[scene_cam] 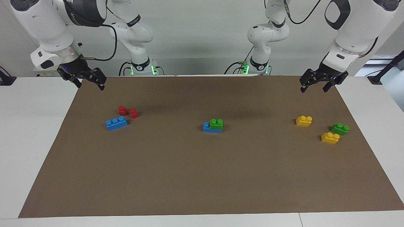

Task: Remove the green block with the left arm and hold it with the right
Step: 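Move both grippers toward the joined green and blue bricks, then lower the left gripper onto green brick while the right gripper lowers onto blue, then close the left gripper on green brick while the right gripper grips blue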

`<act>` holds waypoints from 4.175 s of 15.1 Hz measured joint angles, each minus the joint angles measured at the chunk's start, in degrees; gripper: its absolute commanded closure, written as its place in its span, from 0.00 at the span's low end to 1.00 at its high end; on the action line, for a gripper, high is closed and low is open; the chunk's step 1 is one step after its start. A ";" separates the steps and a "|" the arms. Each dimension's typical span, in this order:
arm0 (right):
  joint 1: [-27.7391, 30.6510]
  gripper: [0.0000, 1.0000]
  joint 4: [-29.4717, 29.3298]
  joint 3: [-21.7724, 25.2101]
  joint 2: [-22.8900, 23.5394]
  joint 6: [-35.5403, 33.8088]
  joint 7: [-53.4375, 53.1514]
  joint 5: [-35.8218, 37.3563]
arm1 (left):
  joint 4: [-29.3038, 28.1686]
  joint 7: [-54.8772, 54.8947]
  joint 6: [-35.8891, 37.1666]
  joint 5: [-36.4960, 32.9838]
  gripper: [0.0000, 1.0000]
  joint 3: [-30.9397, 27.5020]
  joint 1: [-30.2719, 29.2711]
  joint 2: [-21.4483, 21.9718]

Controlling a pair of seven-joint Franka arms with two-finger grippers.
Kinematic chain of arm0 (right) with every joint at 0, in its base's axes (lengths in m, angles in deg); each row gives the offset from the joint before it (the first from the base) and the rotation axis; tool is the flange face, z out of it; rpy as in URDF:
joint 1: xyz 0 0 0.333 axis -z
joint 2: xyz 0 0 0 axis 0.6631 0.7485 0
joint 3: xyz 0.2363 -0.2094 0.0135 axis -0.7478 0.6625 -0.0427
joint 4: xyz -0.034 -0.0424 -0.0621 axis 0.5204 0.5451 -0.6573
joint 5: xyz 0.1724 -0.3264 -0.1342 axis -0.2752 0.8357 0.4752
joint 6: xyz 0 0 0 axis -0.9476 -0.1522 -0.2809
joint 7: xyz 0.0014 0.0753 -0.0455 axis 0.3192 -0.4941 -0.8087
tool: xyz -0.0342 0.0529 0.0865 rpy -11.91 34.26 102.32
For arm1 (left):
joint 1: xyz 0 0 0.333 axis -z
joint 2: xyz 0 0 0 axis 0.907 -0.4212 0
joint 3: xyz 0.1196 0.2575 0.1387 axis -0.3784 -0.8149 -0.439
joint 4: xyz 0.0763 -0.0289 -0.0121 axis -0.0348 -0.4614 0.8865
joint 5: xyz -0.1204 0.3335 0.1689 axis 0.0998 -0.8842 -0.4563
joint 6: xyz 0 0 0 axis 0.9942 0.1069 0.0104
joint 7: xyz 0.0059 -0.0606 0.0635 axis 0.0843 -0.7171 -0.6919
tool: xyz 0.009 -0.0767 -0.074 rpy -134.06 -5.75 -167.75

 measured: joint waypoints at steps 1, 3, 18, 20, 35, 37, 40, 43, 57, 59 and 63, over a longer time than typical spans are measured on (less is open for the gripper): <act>0.00 0.00 0.00 0.00 0.00 0.00 0.00 0.00 | 0.00 0.01 0.00 0.00 0.00 0.00 0.00 0.00; 0.00 0.00 0.00 0.00 0.01 0.00 0.00 0.00 | 0.00 0.02 0.00 0.00 0.00 0.00 0.00 0.00; -8.62 0.02 8.15 -1.23 2.65 12.05 -54.73 -14.17 | -0.40 -4.55 -1.50 -0.02 0.00 0.28 0.29 0.02; -10.46 0.02 9.06 -1.27 4.90 15.73 -64.20 -18.68 | -2.15 -9.31 -3.80 -0.02 0.00 0.60 1.74 0.32; -23.81 0.02 16.25 -1.29 14.89 40.70 -78.19 -37.73 | -16.60 -86.12 -21.84 -0.04 0.00 1.32 21.92 0.26; -25.41 0.02 16.40 -1.27 16.80 42.53 -78.21 -38.84 | -17.07 -94.74 -24.70 -0.04 0.00 1.33 23.60 -1.65; -27.97 0.02 16.50 -1.29 19.49 46.33 -78.22 -40.38 | -17.20 -105.47 -28.23 -0.04 0.00 1.31 26.10 -5.11; -30.24 0.02 16.53 -1.27 21.37 49.39 -78.22 -41.44 | -17.19 -113.55 -30.18 -0.35 0.00 1.27 27.96 -8.37; -35.62 1.00 16.68 -1.26 26.63 58.49 -78.24 -46.47 | -17.08 -127.22 -34.98 -4.96 0.00 1.19 31.51 -16.05; -35.63 1.00 16.69 -1.25 26.63 58.51 -78.24 -46.48 | -17.15 -128.01 -35.25 -4.96 0.00 1.20 31.65 -16.05; -35.64 1.00 16.69 -1.23 26.63 58.53 -78.24 -46.50 | -17.59 -129.00 -35.79 -4.97 0.00 1.20 32.29 -16.09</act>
